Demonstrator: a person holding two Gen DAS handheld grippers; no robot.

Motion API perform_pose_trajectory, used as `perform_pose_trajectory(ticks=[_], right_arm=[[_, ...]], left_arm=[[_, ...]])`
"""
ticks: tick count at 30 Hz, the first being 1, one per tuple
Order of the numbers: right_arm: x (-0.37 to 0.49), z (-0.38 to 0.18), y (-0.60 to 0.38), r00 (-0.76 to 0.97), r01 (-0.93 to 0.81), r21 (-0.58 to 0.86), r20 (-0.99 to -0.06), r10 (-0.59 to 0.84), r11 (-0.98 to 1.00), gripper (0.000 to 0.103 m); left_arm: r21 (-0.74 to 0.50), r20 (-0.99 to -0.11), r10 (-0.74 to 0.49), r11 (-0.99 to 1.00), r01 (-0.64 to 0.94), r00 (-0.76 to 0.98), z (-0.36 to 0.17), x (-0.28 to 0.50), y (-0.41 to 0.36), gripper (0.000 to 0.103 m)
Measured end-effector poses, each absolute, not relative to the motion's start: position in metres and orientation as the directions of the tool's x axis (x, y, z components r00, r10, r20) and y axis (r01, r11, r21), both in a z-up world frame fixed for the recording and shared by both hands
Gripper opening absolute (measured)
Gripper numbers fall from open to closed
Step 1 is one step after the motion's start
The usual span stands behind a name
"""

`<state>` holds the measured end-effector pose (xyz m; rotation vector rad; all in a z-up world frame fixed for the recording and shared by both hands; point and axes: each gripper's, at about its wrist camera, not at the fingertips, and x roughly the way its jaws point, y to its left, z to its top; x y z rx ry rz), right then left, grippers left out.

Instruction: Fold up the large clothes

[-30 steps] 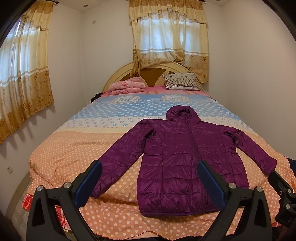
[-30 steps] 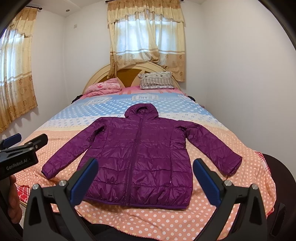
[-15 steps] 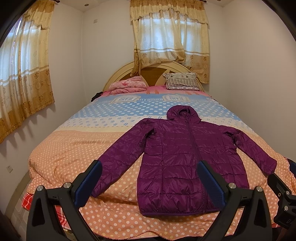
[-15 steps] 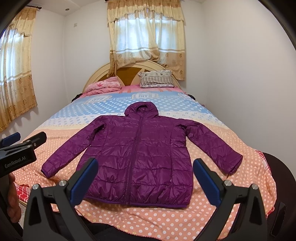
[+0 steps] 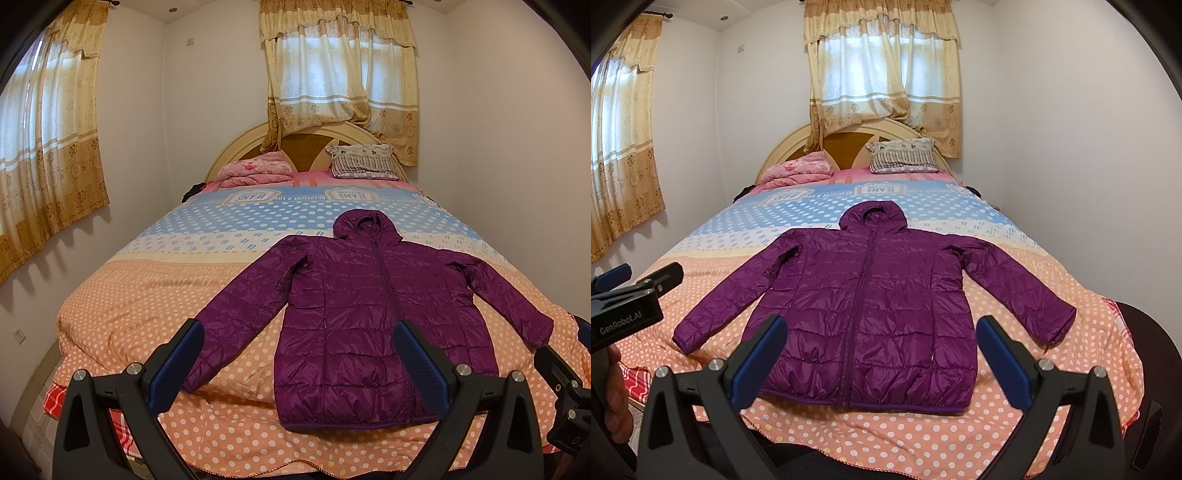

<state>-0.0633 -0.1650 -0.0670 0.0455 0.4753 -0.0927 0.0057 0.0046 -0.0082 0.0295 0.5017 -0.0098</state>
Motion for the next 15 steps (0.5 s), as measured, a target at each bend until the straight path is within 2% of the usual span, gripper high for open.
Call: perform_pose_trajectory(ticks=[15], right_arm=[[-0.063,-0.069,-0.1669,0.882,0.1,0.023,-0.465,-0.078,0.995,0.103]], left_arm=[[0.026,-0.482,-0.001,1.0,0.016,0.876,-0.0085,0.006,0.0043,0.102]])
